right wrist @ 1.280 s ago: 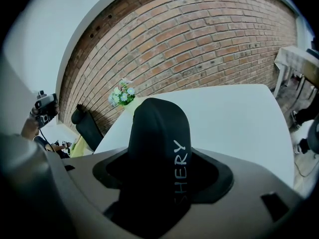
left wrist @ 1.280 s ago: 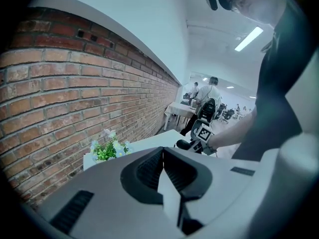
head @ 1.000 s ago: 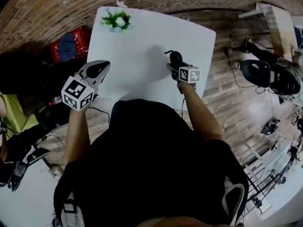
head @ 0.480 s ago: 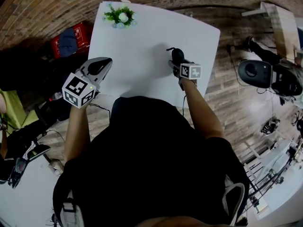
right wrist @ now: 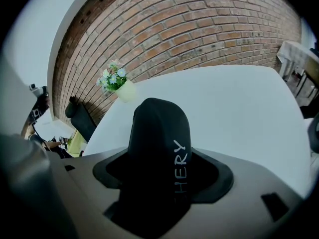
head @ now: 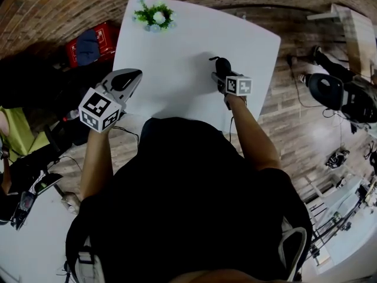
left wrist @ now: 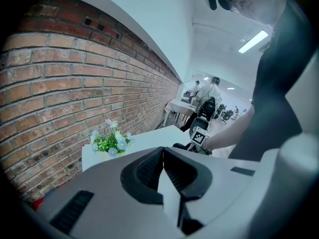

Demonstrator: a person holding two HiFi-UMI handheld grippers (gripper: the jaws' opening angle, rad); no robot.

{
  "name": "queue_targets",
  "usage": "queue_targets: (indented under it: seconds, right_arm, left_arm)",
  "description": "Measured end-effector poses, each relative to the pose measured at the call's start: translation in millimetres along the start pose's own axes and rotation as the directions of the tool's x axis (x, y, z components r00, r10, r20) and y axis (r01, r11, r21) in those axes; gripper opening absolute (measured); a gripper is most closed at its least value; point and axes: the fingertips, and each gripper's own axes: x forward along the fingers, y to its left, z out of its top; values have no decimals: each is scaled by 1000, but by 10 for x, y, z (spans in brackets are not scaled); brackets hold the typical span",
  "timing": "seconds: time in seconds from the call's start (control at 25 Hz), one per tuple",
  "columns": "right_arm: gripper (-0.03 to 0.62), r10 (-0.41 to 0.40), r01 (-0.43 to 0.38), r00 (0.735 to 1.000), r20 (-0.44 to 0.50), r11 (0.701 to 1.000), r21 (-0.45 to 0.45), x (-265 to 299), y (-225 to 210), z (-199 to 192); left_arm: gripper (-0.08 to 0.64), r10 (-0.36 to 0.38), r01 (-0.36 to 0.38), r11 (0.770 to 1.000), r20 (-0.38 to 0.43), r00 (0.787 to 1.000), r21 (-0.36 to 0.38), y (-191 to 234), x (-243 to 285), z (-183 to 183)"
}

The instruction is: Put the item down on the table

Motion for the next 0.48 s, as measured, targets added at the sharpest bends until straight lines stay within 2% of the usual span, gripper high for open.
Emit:
queue_targets:
  seconds: [0.48]
  right_arm:
    - [348, -9, 9, 1000, -6, 1000, 23, 156, -79, 8]
  left_arm:
    - [11, -10, 10, 1000, -23, 1000, -6, 65, 85, -15]
